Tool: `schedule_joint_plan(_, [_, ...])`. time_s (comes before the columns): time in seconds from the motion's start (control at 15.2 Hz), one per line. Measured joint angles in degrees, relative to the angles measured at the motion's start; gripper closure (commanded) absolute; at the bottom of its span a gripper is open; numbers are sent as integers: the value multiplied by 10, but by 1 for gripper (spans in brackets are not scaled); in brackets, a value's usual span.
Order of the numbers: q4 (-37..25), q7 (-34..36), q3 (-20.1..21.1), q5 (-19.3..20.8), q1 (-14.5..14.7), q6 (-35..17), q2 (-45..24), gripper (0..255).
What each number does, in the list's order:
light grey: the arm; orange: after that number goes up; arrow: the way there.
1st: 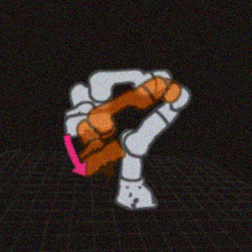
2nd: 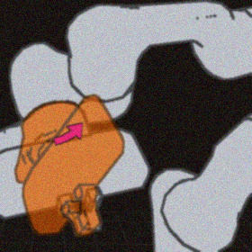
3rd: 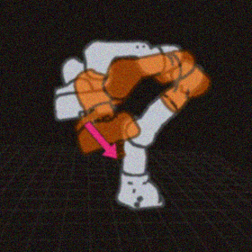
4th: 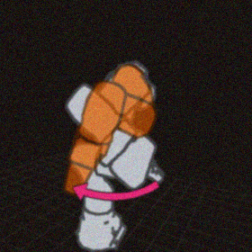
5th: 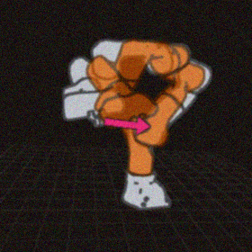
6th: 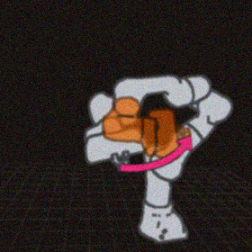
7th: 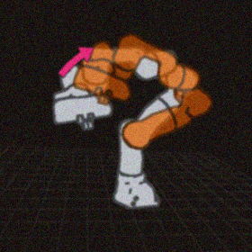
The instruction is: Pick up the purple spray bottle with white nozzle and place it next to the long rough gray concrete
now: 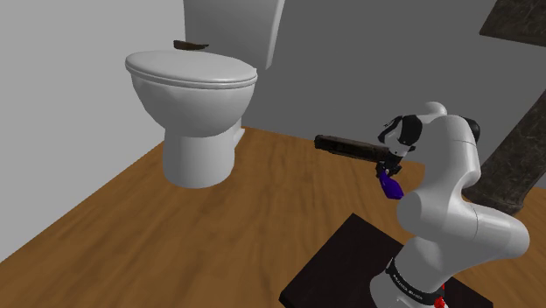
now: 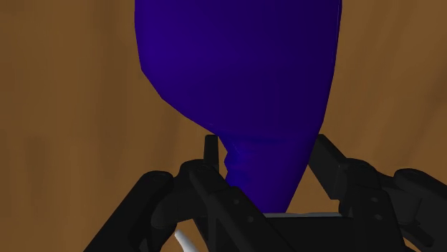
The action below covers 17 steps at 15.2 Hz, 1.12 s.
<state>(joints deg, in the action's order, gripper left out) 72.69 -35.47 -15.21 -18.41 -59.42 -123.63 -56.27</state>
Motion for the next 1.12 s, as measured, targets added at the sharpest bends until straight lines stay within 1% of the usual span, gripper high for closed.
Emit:
schedule_joint_plan(0.2, [-8, 0, 3, -3, -2, -10, -18, 255])
schedule_joint_plan(0.66, [-7, -2, 4, -4, -3, -17, -24, 255])
schedule_joint_plan(0.73, [-7, -2, 4, -4, -3, -17, -24, 0])
schedule_joint_plan(1.12, [-7, -2, 4, -4, -3, -17, -24, 0])
